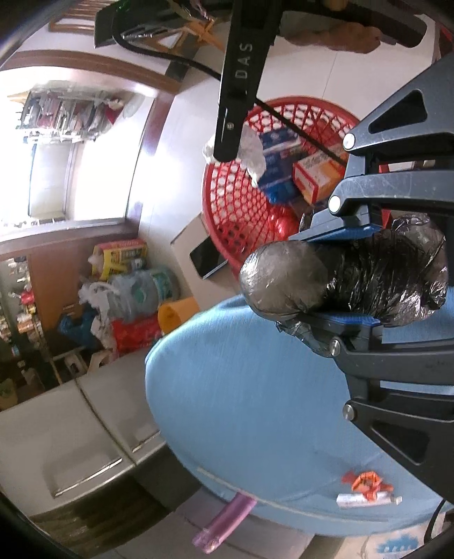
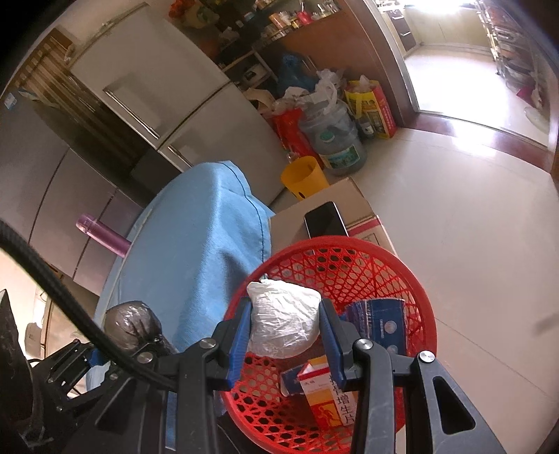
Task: Collect trash
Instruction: 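Carry the black bags and white bag over the red basket with both tools, then open the left tool to drop the black bags while the right tool releases the white bag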
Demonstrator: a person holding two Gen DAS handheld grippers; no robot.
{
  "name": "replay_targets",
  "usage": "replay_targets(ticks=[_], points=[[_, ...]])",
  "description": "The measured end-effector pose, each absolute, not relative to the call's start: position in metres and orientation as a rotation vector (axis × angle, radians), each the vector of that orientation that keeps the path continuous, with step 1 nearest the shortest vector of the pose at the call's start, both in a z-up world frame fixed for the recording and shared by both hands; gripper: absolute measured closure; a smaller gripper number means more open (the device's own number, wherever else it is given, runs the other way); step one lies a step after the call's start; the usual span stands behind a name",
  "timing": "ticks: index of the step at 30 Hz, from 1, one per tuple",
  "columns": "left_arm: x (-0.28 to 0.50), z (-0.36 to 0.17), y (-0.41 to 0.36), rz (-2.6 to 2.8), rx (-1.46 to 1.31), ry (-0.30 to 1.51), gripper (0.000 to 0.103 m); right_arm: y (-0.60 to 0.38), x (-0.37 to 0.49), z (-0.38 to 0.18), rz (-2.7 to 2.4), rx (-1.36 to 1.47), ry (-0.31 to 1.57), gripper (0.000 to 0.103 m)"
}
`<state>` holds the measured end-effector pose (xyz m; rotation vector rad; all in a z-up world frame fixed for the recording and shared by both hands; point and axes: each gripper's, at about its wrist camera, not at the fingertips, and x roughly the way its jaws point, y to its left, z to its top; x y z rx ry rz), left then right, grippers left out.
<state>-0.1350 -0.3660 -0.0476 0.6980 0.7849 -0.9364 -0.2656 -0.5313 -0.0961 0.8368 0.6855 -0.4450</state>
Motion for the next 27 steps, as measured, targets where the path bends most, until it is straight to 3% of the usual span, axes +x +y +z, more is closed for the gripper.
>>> replay_targets(ticks=[27], points=[[-0.140,-0.081,-0.375,-1.028,0.671,0.908,0.067,-0.521,-0.275,-0.121,-0.463,0.846,0.821,0.062]])
